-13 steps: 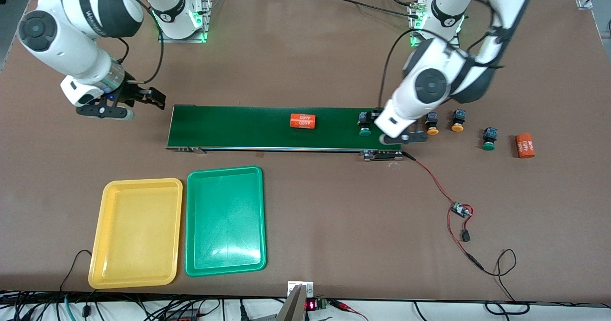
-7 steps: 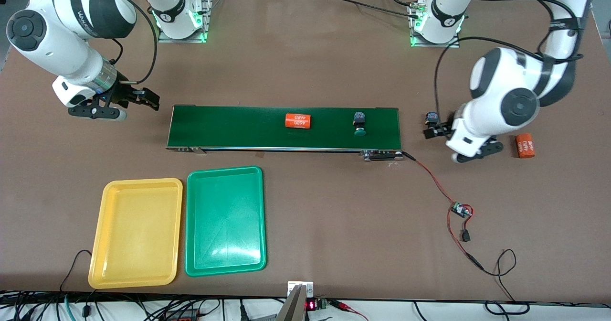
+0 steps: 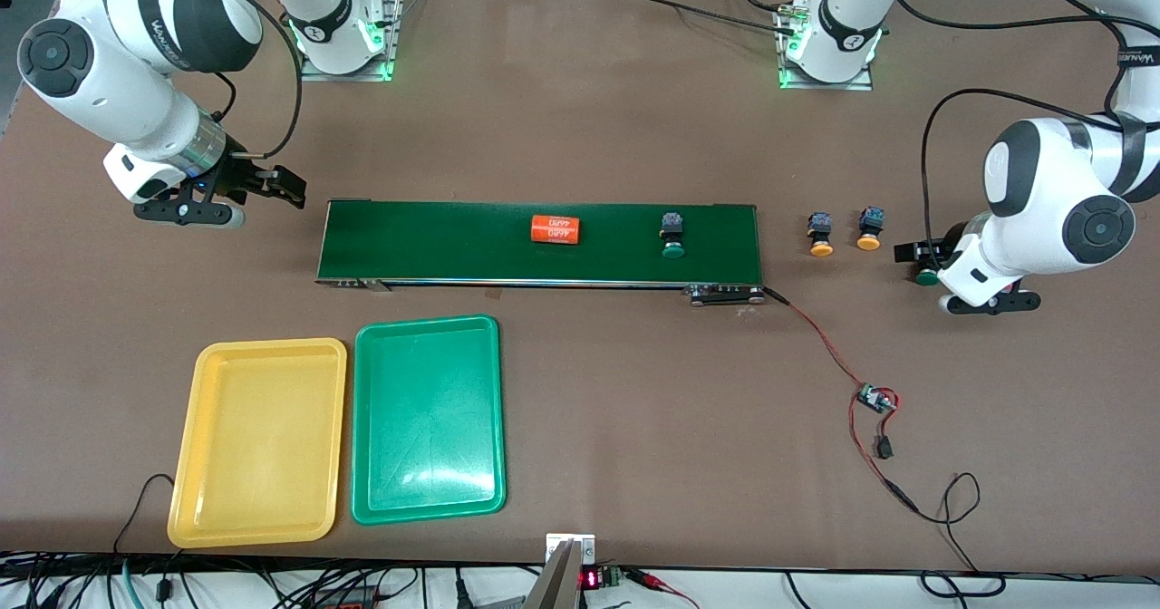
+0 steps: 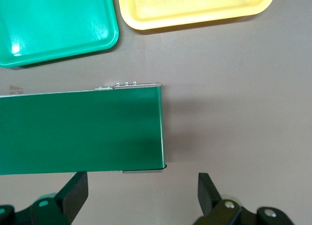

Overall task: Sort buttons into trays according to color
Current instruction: 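Grasp the second green-capped button with the left gripper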

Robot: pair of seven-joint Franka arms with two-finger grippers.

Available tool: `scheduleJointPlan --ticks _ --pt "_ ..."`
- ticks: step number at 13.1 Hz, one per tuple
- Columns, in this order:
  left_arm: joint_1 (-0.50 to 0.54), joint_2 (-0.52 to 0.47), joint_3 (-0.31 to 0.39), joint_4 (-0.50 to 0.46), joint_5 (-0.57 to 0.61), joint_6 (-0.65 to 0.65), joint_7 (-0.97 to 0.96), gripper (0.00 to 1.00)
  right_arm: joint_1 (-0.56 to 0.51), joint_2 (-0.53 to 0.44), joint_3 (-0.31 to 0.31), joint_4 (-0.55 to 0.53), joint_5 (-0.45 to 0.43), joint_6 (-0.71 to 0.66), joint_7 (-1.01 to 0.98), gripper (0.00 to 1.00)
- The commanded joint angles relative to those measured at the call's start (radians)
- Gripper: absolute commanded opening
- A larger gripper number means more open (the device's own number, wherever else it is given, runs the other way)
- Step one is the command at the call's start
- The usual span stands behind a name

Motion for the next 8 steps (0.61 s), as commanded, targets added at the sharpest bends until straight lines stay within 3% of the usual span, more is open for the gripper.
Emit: scheduleJointPlan --ticks 1,4,8 --pt "-0.013 -0.005 0.062 -0.136 0.023 0.209 0.177 1.0 -0.012 0.007 0.006 0.015 -0.007 -0.017 -0.001 1.0" --pt "-0.007 0.012 0.101 -0.242 0.023 0.407 0.292 1.0 -0.032 0.012 0.001 0.039 -0.007 -0.019 -0.006 1.0" --pt "-0.007 0.053 0.121 -0.284 0.023 0.469 0.343 1.0 -0.037 0.012 0.004 0.064 -0.005 -0.104 0.0 1.0"
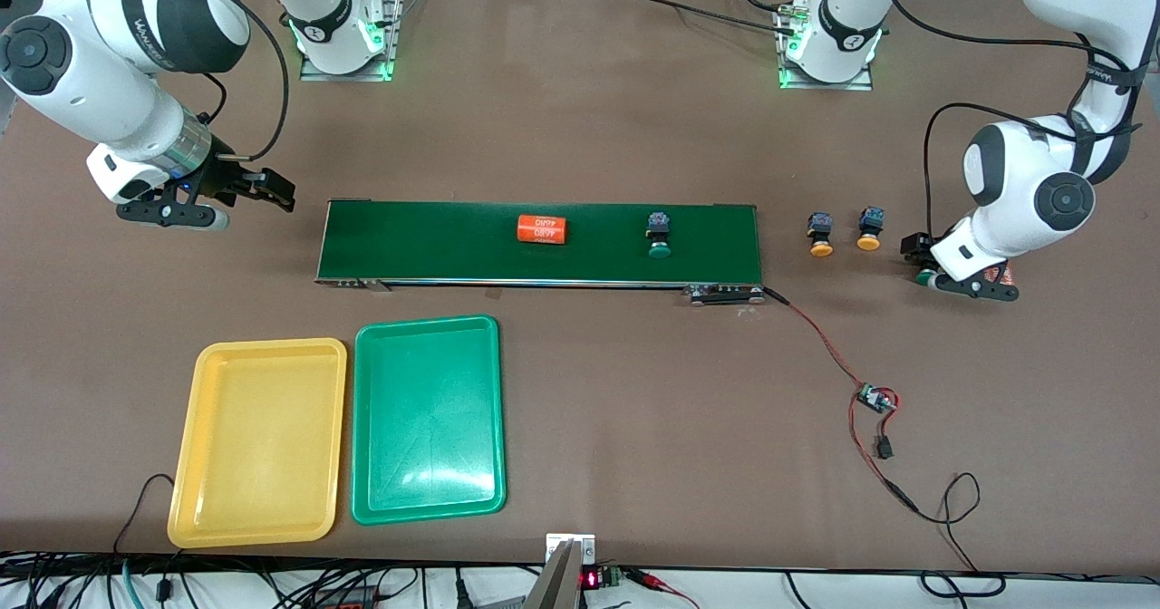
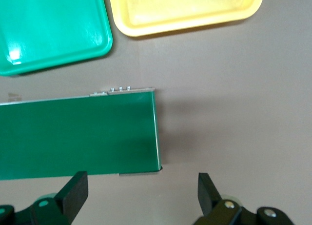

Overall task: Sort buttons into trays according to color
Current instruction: 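Grasp the second green-capped button with the left gripper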

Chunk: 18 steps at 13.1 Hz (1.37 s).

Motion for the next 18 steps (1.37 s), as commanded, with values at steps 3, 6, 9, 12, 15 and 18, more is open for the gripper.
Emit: scheduleJointPlan --ticks 3,6,9,12,15,18 --pt "-0.007 0.064 0.047 -0.019 0.013 0.126 0.112 1.0 -0.017 0.016 0.011 0.061 -0.004 -0.095 0.0 1.0" --pt "-0.001 0.067 0.052 -0.043 0.012 0.126 0.112 0.67 -0.023 0.025 0.011 0.061 -0.004 -0.09 -0.001 1.0" --pt "-0.001 0.059 0.05 -0.047 0.01 0.109 0.102 0.29 -0.02 0.02 0.009 0.061 -0.004 -0.096 0.0 1.0" --pt "-0.014 0.016 0.041 -0.033 0.004 0.025 0.105 0.16 -0.015 0.017 0.009 0.061 -0.004 -0.096 0.0 1.0" --pt "-0.015 -0.039 -0.035 0.077 -0.002 -0.208 0.094 0.16 -0.023 0.017 0.008 0.066 -0.002 -0.086 -0.012 1.0" --pt "-0.017 -0.042 -0.153 0.243 -0.023 -0.449 0.036 0.16 -0.023 0.02 0.008 0.078 0.002 -0.079 -0.012 1.0"
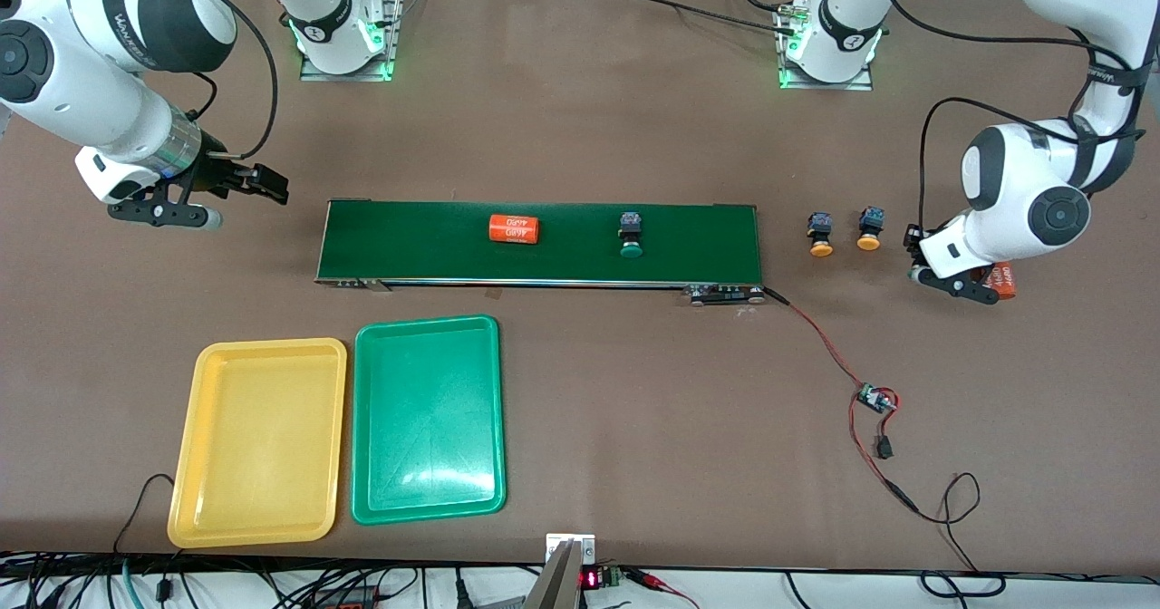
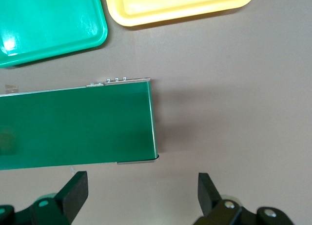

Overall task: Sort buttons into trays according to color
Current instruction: 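Set the second green button on the belt and open the left gripper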

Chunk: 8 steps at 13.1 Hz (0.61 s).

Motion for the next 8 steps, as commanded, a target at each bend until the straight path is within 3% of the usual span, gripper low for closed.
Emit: scheduleJointPlan --ticks 1,4,8 --pt "-0.001 -0.004 -0.115 0.122 -0.039 -0.165 -0.09 0.16 -0.012 0.004 0.009 0.026 0.005 -0.005 -0.004 1.0" --pt "-0.005 -0.005 -0.284 0.139 -0.098 -0.172 -0.345 0.17 -0.001 0.006 0.02 0.02 0.007 -0.004 0.002 1.0" --pt "-0.067 0.031 -0.435 0.138 -0.136 -0.091 -0.681 0.17 -0.006 0.012 0.134 0.017 0.007 0.039 0.146 1.0"
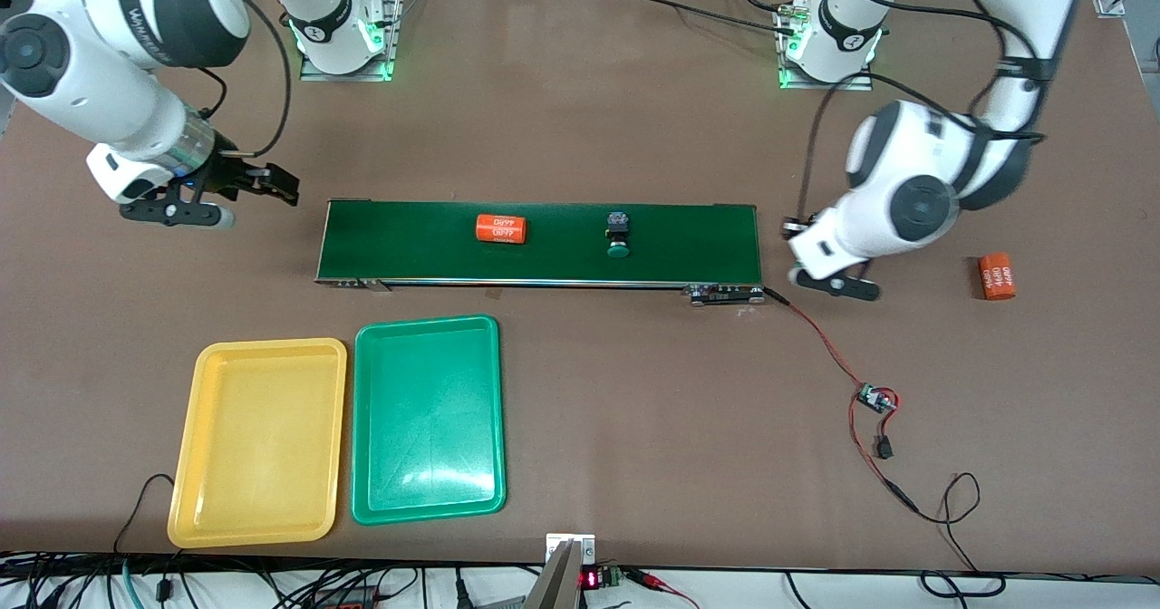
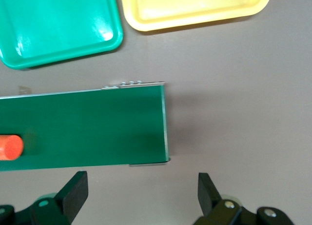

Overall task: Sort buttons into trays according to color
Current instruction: 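Set the second green button on the belt and open the left gripper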

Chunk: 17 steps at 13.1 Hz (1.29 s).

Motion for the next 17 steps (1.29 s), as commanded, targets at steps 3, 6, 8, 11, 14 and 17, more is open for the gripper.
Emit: scheduleJointPlan --ticks 3,6,8,11,14,17 --pt "-0.071 0.085 -0.078 -0.005 -0.021 0.137 -0.237 0.18 0.008 0.037 0.108 0.007 0.006 0.074 0.138 1.0" --pt "-0.098 0.119 -0.078 -0.005 -0.021 0.171 -0.276 0.22 0.046 0.095 0.166 0.011 0.006 0.15 0.259 1.0" --pt "-0.098 0.126 -0.078 -0.005 -0.021 0.171 -0.302 0.44 0.085 0.132 0.166 0.014 0.007 0.17 0.275 1.0" --pt "-0.095 0.114 -0.078 0.004 -0.021 0.159 -0.313 1.0 0.129 0.167 0.168 0.014 0.007 0.186 0.333 1.0" --pt "-0.083 0.044 -0.072 0.026 -0.021 0.057 -0.336 1.0 0.171 0.205 0.188 0.014 0.006 0.233 0.445 1.0" --pt "-0.042 0.015 -0.009 0.134 -0.004 -0.153 -0.325 1.0 0.18 0.225 0.217 0.014 0.004 0.267 0.488 1.0"
